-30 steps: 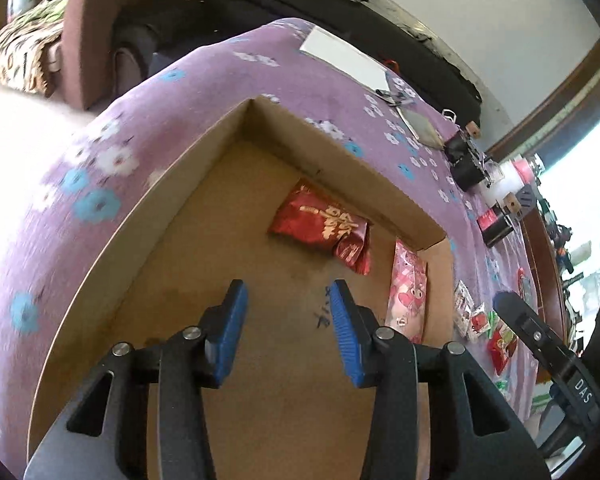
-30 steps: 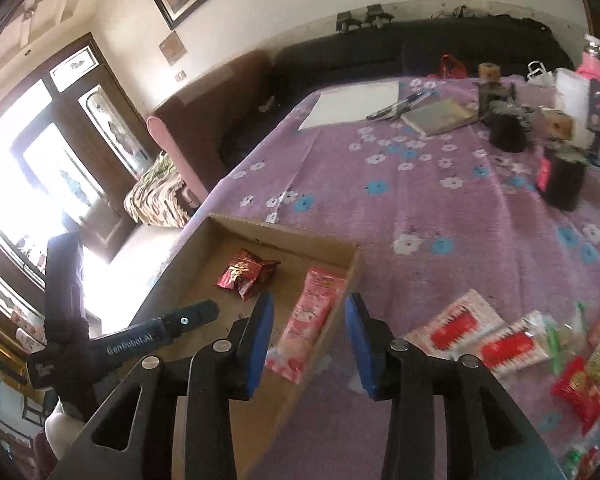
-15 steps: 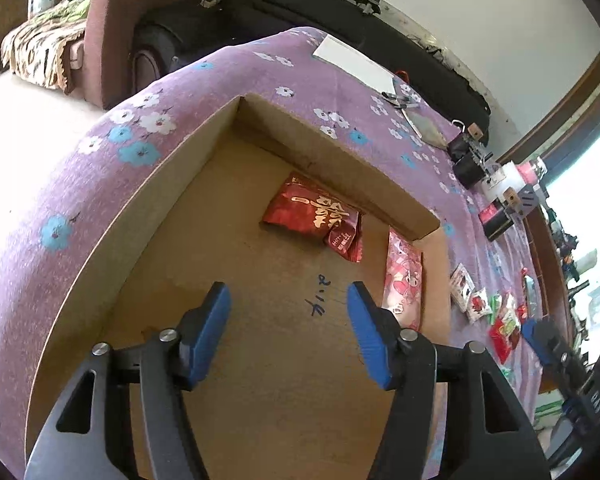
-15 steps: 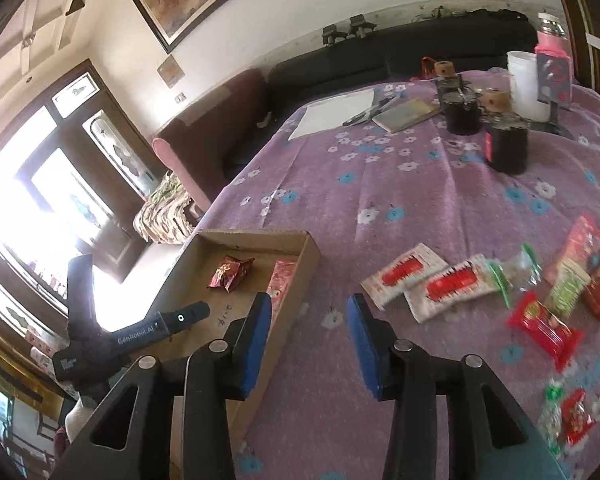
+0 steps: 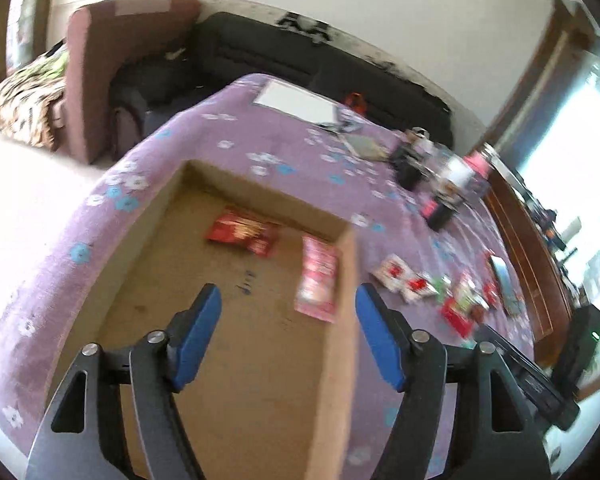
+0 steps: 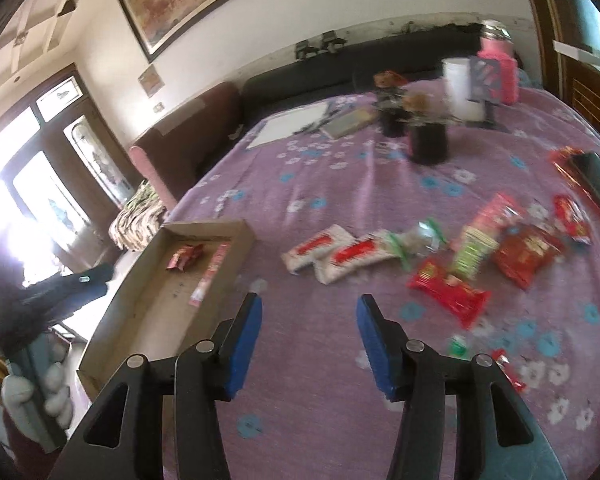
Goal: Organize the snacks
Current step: 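Move both tools back from the box to the snack pile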
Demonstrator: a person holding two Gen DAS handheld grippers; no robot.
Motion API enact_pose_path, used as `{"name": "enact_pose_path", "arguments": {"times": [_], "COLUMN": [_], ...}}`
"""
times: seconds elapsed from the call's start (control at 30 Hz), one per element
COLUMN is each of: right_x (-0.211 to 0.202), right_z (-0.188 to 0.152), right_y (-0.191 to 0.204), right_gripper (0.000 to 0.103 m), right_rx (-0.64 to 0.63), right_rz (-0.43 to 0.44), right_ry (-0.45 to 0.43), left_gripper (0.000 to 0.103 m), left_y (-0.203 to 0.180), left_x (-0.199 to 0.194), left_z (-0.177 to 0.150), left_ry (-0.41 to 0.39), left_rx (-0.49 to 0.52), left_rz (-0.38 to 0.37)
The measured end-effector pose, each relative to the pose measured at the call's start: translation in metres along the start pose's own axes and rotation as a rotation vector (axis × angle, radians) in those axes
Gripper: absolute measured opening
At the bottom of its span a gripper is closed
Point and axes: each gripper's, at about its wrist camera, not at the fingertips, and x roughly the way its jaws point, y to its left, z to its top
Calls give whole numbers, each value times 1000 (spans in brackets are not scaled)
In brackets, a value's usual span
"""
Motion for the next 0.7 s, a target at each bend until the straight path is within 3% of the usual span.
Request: {"name": "enact_pose_path", "arguments": {"times": [0.3, 0.53, 0.7], "right_x": [-27, -15, 11], "right_z": [-6, 5, 30], "right_y": [-66, -103, -97], "right_gripper": [52, 52, 52], "right_rx": [91, 166, 126], "right_rz": [-79, -63, -20], "right_ry": [-33, -15, 15], "left_gripper": [69, 69, 69], "left_y": [-43, -61, -77], "left_x": [13, 34, 50], "left_z": [-19, -23, -21], "left_ry": [90, 131, 153], "left_rx": [49, 63, 101], "left_rz": [-67, -85, -79]}}
